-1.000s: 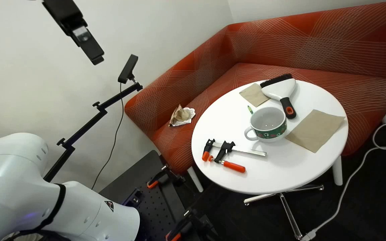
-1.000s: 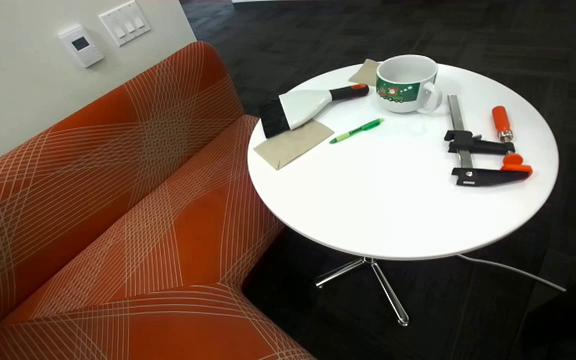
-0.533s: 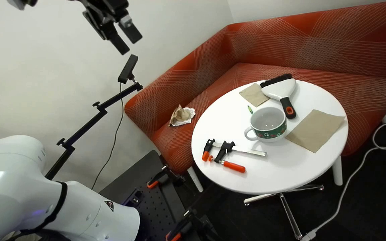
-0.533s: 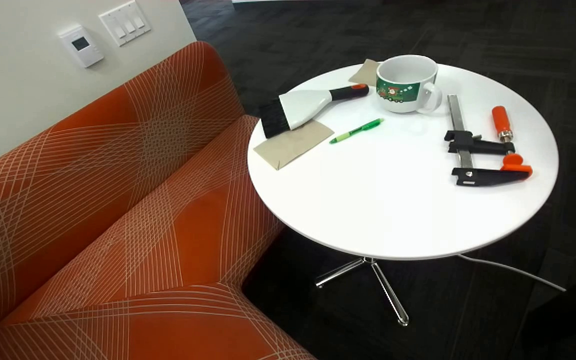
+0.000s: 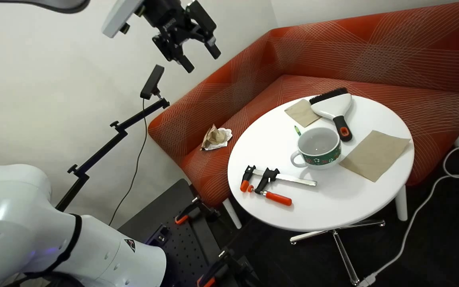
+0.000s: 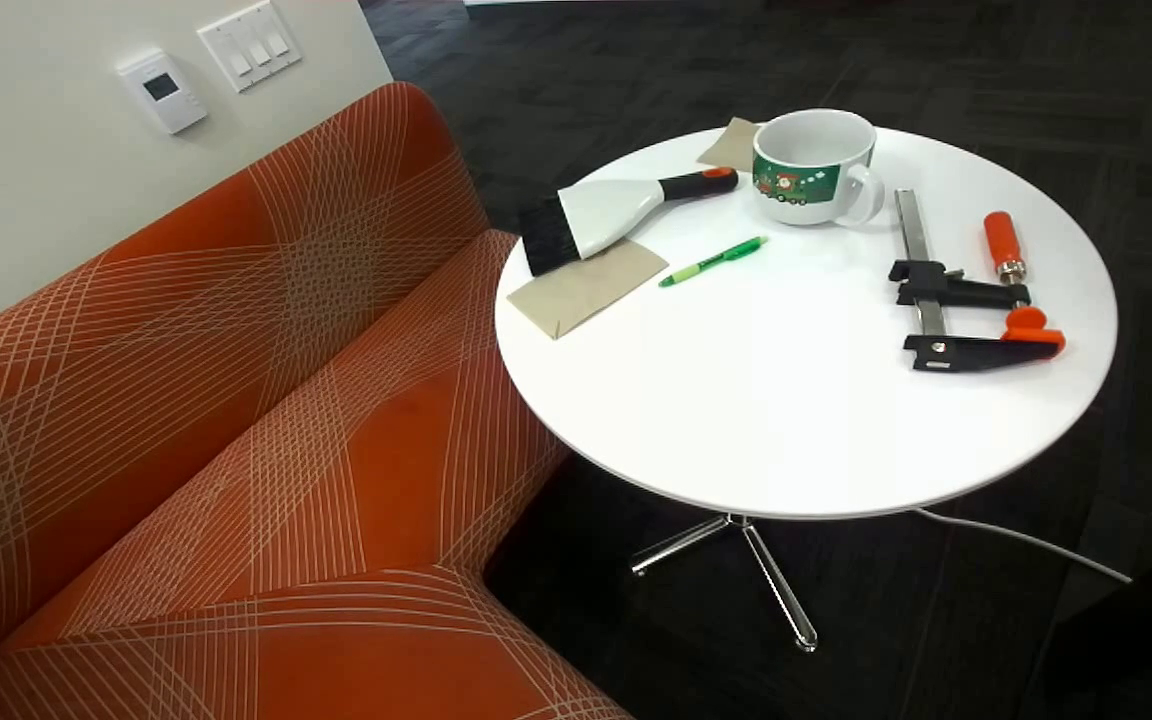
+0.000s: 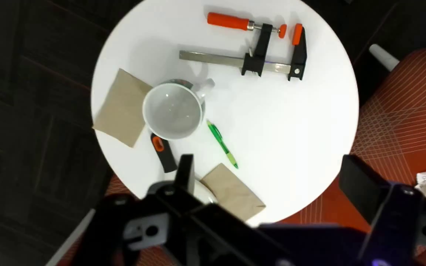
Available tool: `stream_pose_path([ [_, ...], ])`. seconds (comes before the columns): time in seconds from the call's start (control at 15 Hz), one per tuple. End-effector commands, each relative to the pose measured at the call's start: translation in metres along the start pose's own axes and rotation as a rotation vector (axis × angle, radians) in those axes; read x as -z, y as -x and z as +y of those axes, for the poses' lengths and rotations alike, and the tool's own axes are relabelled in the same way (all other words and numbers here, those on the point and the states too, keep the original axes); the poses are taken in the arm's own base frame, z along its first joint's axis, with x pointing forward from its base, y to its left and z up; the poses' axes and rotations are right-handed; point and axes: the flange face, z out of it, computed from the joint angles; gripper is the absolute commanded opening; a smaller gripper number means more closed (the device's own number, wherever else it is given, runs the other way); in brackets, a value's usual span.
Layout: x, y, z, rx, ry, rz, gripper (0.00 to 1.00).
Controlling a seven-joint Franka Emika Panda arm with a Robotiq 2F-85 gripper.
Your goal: Place the green pen inside the white and green mug
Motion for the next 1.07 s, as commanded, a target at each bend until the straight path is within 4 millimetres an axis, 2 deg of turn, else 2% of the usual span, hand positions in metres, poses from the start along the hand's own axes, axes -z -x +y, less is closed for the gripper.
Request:
stream_pose_path([
  [0.0, -0.035, -0.035, -0.007, 0.109, -0.068, 0.037, 1.0],
  [0.27, -0.062, -0.054, -0.014, 0.194, -0.084, 0.084, 1.0],
  [0.33, -0.064, -0.054, -0.016, 0.201, -0.087, 0.072, 1.0],
  [0.4, -0.066, -0.045, -0.014, 0.175, -0.078, 0.055, 1.0],
  [0.8, -0.068, -0.051, -0.017, 0.187, -0.08, 0.052, 1.0],
  [1.0, -0.083, -0.063, -0.011, 0.201, -0.073, 0.088, 1.0],
])
